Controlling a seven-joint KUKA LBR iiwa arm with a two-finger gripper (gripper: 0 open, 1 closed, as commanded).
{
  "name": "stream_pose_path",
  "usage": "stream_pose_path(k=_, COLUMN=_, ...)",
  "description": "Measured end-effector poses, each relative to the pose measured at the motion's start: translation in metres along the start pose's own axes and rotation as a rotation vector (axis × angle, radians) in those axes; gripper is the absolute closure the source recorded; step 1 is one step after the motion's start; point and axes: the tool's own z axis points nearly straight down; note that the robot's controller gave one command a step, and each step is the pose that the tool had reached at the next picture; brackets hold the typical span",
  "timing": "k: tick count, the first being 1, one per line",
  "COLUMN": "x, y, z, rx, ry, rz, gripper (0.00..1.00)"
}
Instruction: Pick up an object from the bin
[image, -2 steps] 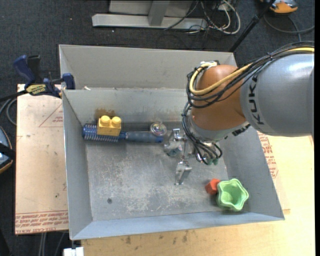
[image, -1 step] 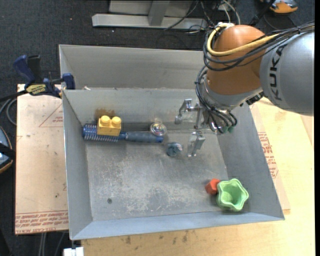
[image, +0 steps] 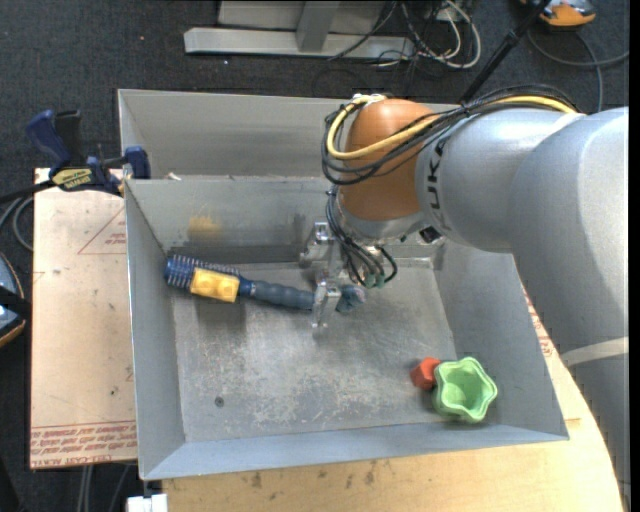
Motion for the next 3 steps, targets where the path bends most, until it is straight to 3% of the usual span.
stream_pose_path(k=1, x=0.005, y=-0.033, z=0.017, rx=-0.004, ry=-0.009, rz=0.181, gripper=0.0)
stream_pose_path(k=2, x=0.019, y=0.022, z=0.017, rx=0.002, ry=-0.022, rz=0.119, gripper=0.0)
stream_pose_path(k=3, x=0.019, y=0.022, z=0.016, rx=-0.002, ry=-0.019, rz=0.123, gripper=1.0)
